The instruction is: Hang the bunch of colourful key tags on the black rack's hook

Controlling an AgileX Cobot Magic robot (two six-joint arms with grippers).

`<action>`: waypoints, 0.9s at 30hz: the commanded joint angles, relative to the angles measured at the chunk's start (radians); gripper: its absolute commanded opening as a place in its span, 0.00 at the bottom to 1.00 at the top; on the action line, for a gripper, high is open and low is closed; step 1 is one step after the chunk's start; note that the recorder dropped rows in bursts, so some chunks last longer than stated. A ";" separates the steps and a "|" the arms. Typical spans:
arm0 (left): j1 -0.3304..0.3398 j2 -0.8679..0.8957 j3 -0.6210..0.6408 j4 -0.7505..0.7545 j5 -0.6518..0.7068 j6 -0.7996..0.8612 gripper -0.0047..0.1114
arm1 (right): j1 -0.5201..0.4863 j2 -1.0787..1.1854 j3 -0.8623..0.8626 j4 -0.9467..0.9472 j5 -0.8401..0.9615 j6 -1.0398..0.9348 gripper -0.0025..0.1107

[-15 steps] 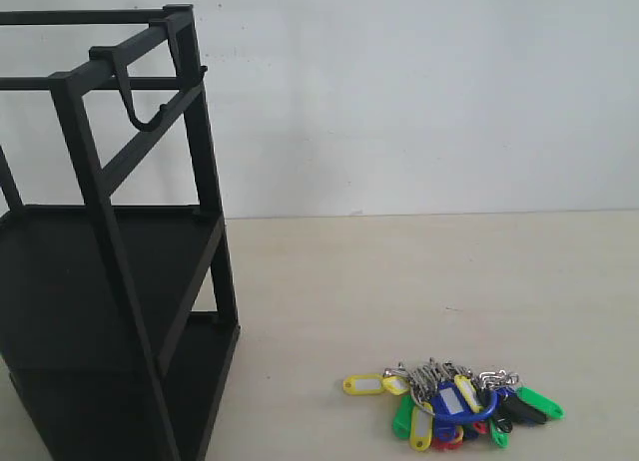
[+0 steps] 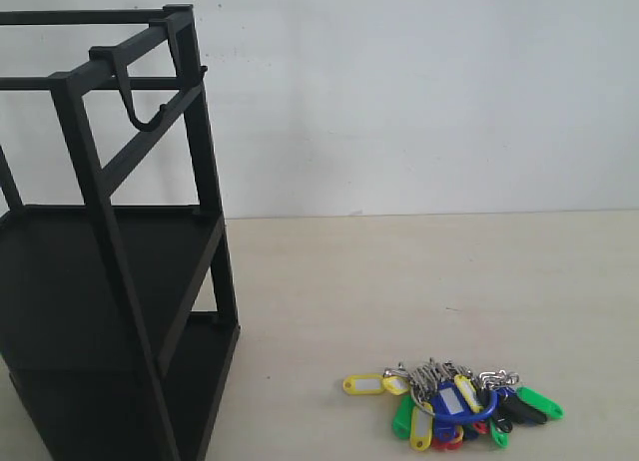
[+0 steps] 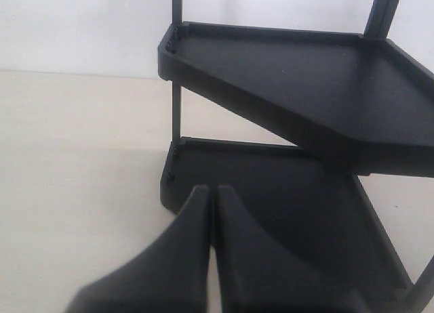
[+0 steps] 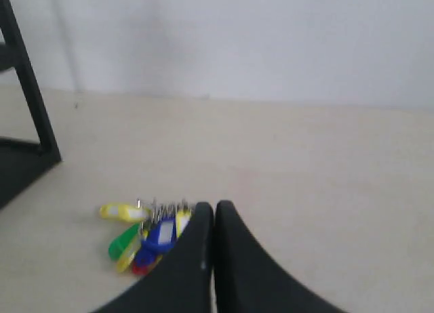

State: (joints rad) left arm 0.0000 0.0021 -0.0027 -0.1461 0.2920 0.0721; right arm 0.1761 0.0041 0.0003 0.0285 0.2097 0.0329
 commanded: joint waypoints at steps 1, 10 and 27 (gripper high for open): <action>-0.001 -0.002 0.003 0.005 -0.008 0.003 0.08 | -0.006 -0.004 0.000 -0.017 -0.261 -0.033 0.02; -0.001 -0.002 0.003 0.005 -0.008 0.003 0.08 | -0.006 -0.004 0.000 -0.015 -0.776 -0.005 0.02; -0.001 -0.002 0.003 0.005 -0.008 0.003 0.08 | -0.004 0.750 -0.681 0.152 0.404 0.120 0.02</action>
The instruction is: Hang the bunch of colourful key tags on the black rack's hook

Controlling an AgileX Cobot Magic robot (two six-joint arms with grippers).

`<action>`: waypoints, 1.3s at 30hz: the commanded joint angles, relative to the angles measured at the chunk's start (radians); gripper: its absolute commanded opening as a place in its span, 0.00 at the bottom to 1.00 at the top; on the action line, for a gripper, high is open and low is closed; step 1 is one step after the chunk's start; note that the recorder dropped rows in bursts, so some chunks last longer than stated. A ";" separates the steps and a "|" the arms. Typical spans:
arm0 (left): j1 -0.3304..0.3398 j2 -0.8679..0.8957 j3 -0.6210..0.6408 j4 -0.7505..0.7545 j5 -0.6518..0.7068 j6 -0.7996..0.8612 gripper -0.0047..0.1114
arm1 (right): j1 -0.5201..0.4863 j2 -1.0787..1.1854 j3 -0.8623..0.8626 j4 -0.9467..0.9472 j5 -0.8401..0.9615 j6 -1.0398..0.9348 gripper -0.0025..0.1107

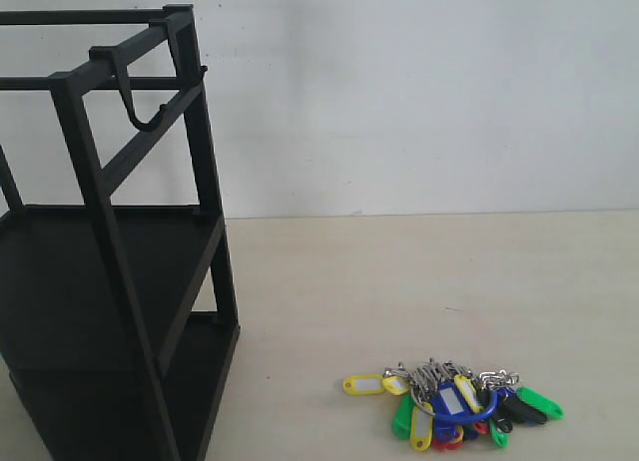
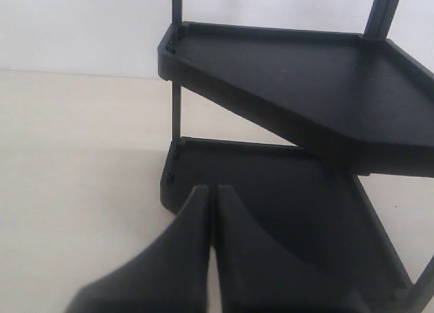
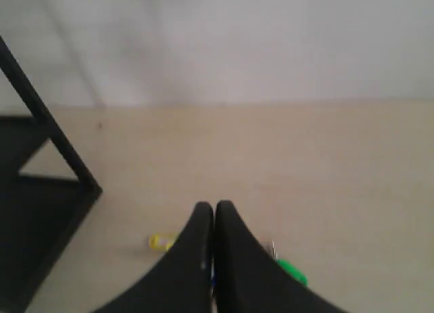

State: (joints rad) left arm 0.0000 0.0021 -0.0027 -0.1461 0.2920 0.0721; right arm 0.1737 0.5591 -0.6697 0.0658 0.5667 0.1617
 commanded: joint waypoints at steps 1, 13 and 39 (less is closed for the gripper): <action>-0.001 -0.002 0.003 0.005 -0.008 0.003 0.08 | -0.002 0.256 -0.011 0.155 0.048 -0.041 0.02; -0.001 -0.002 0.003 0.005 -0.008 0.003 0.08 | -0.002 0.854 -0.011 0.479 -0.071 -0.224 0.02; -0.001 -0.002 0.003 0.005 -0.008 0.003 0.08 | -0.002 1.091 0.033 0.910 -0.317 -0.342 0.43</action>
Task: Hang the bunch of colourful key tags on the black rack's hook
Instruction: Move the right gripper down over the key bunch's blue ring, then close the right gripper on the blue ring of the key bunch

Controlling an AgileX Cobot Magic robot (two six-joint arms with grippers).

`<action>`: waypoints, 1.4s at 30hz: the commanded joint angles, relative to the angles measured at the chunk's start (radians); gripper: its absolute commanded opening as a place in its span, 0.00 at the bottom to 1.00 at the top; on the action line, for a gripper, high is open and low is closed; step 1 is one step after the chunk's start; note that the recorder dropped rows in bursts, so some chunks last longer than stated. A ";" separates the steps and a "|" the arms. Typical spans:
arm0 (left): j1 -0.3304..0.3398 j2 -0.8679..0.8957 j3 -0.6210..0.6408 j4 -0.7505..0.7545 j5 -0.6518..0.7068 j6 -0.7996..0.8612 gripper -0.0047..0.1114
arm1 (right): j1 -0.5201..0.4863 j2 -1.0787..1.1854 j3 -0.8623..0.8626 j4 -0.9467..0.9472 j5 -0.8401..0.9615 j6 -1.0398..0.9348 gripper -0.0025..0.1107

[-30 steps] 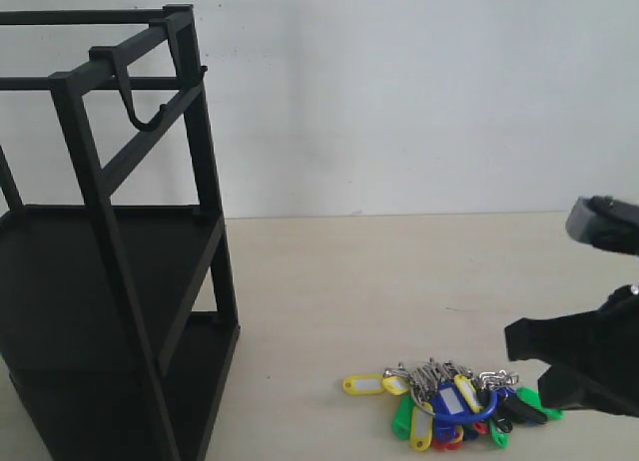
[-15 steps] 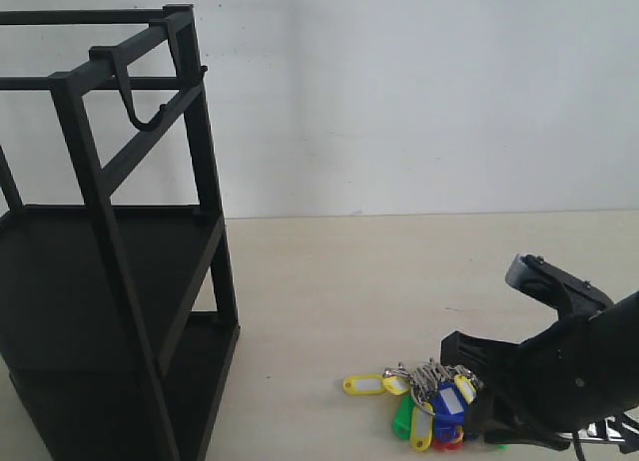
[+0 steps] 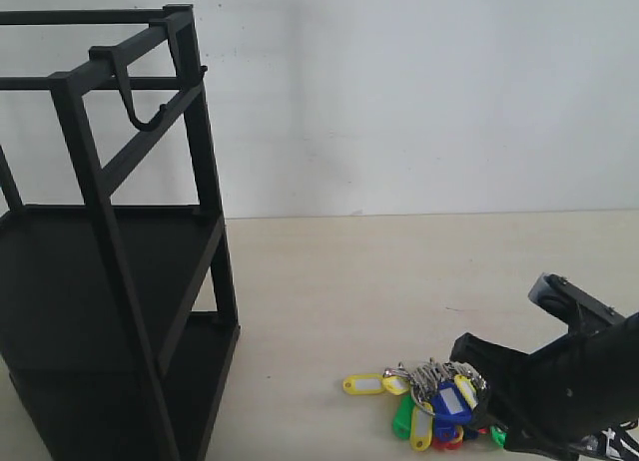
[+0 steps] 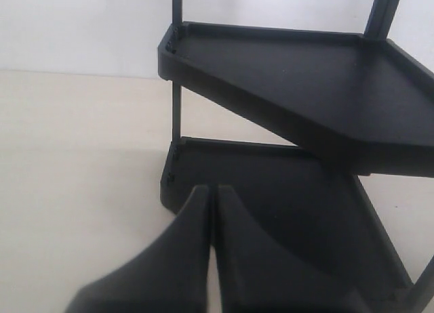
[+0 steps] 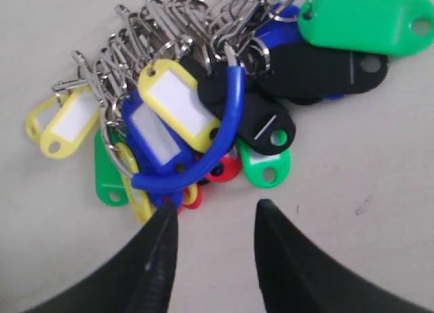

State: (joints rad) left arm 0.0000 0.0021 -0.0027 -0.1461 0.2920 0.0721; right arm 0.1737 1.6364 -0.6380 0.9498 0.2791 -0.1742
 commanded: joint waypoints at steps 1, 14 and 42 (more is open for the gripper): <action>-0.001 -0.002 0.003 0.005 -0.008 0.003 0.08 | -0.002 0.019 0.002 0.044 -0.029 -0.009 0.46; -0.001 -0.002 0.003 0.005 -0.008 0.003 0.08 | 0.012 0.063 -0.001 0.110 -0.095 -0.015 0.47; -0.001 -0.002 0.003 0.005 -0.008 0.003 0.08 | 0.034 0.063 -0.002 0.162 -0.205 0.012 0.47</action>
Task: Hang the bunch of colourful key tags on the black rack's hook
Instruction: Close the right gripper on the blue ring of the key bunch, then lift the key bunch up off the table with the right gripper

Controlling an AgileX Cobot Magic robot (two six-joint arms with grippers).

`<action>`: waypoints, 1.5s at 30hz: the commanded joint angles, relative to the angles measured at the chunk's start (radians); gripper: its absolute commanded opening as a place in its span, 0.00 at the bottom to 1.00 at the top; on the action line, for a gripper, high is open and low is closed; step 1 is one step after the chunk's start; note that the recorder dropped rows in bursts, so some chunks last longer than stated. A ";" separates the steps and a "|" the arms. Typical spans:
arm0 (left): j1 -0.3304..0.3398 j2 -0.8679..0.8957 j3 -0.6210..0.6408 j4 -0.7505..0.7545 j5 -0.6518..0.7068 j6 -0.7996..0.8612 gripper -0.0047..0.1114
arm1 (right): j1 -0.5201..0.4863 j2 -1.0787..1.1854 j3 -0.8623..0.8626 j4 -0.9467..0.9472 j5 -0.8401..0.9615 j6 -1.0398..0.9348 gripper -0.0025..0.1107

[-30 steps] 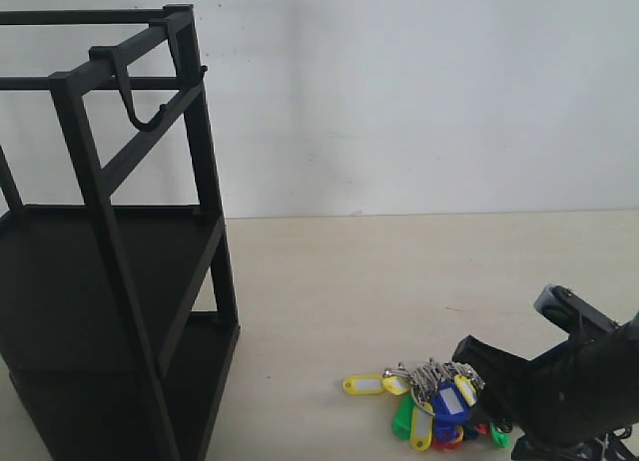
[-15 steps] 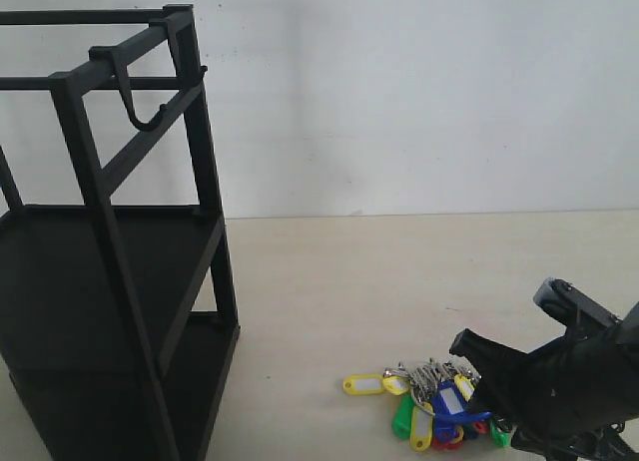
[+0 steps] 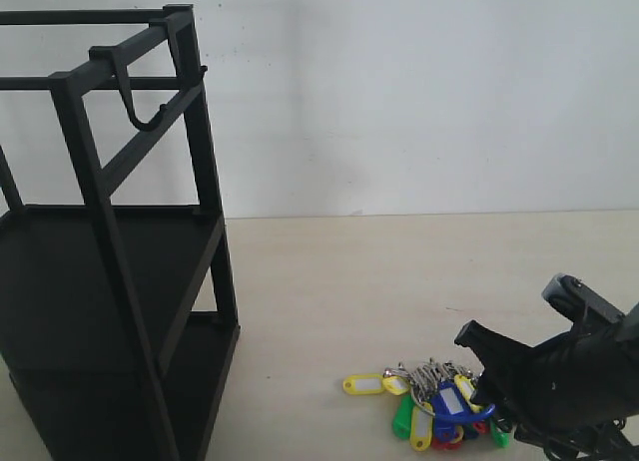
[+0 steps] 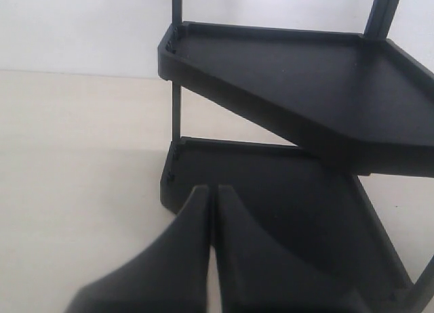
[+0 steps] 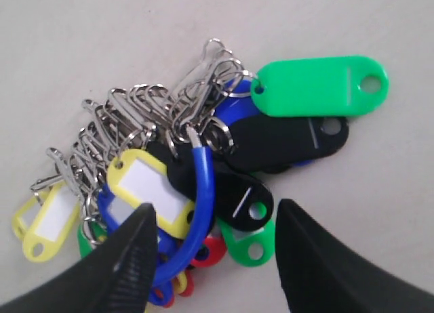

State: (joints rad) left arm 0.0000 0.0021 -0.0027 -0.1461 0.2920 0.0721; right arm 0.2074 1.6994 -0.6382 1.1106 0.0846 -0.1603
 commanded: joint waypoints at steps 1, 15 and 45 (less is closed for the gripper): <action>-0.001 -0.002 0.003 0.005 -0.008 0.003 0.08 | 0.001 0.000 -0.002 0.001 -0.011 -0.002 0.47; -0.001 -0.002 0.003 0.005 -0.008 0.003 0.08 | 0.093 0.078 -0.054 0.006 -0.074 0.013 0.47; -0.001 -0.002 0.003 0.005 -0.008 0.003 0.08 | 0.008 -0.265 -0.082 0.003 -0.133 -0.290 0.02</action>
State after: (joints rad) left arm 0.0000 0.0021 -0.0027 -0.1461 0.2920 0.0721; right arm 0.2456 1.5040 -0.7212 1.1169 -0.0503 -0.4002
